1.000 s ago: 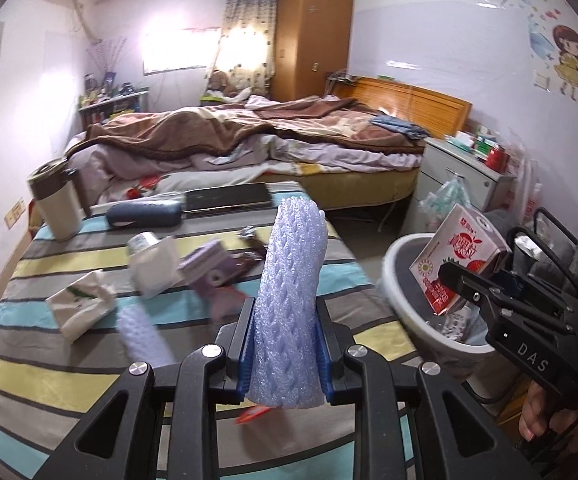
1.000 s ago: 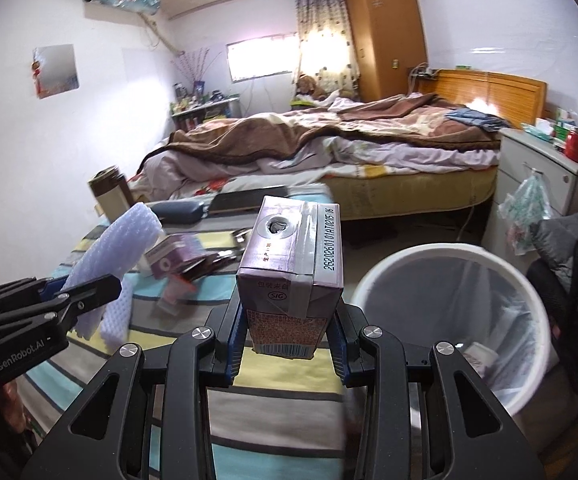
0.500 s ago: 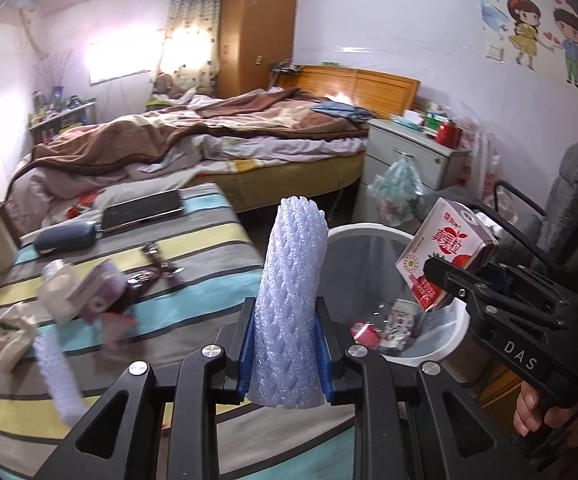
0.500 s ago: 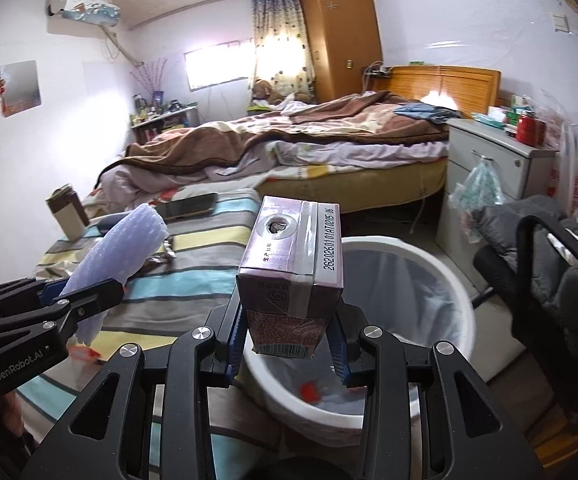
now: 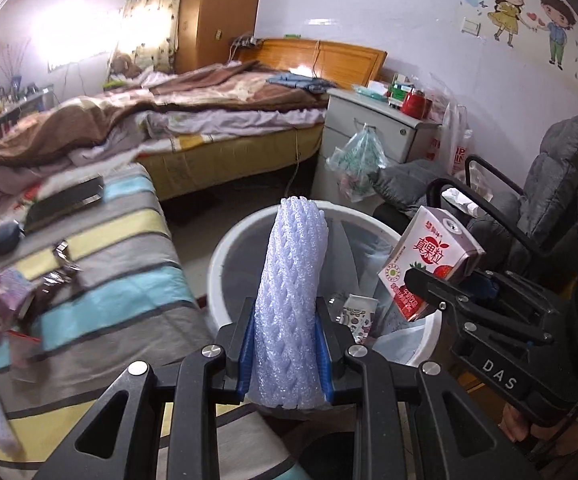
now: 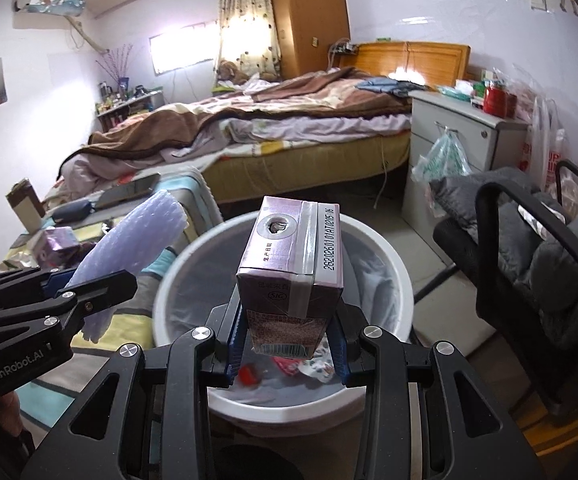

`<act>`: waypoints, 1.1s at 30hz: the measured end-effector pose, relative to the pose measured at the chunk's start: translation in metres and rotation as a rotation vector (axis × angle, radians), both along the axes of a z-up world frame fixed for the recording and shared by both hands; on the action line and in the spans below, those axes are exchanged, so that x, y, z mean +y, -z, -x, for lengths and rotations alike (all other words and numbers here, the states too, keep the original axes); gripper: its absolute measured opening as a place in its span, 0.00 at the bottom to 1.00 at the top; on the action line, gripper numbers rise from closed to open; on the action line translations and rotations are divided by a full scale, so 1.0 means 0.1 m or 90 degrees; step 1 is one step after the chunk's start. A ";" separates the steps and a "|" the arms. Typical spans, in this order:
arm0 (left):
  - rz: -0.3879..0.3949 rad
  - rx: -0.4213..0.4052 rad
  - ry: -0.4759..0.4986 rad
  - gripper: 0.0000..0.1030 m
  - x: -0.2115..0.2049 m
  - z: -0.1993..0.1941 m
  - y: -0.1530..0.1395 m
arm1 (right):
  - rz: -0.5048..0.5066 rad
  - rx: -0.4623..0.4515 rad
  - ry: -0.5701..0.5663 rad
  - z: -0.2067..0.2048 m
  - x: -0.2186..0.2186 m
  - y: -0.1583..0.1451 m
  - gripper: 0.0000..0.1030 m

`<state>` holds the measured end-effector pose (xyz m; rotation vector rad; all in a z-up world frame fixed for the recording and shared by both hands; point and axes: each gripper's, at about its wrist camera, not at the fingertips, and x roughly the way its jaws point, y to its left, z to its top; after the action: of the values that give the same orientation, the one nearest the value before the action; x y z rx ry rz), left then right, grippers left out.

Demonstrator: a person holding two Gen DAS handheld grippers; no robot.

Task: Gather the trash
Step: 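Carry the foam net with the left tool while the right tool carries the carton, release both into the bin, then move both open tools back over the bed toward the remaining trash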

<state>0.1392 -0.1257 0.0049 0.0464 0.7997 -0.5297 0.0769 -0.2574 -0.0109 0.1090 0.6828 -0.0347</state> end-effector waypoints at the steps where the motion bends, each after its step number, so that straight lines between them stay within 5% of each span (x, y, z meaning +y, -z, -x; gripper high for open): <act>1: 0.009 0.007 0.008 0.26 -0.03 -0.02 0.03 | 0.001 0.007 0.001 -0.02 -0.02 0.03 0.37; 5: -0.018 0.006 -0.002 0.29 -0.09 -0.08 0.13 | 0.015 0.038 0.016 -0.09 -0.08 0.12 0.37; 9: -0.005 0.033 -0.017 0.45 -0.04 -0.13 0.20 | 0.020 0.054 0.024 -0.11 -0.09 0.15 0.38; 12: -0.007 0.025 -0.024 0.48 0.01 -0.11 0.20 | 0.017 0.052 0.023 -0.09 -0.09 0.16 0.57; 14: -0.004 0.025 -0.030 0.51 0.05 -0.11 0.19 | 0.014 0.051 0.024 -0.07 -0.08 0.15 0.59; 33: 0.009 -0.032 -0.095 0.51 0.67 0.31 -0.17 | -0.004 -0.004 -0.014 0.09 0.22 -0.08 0.59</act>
<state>0.1083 -0.0588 0.0216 -0.0137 0.7441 -0.3918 0.0675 -0.2352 -0.0028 0.1077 0.6774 -0.0108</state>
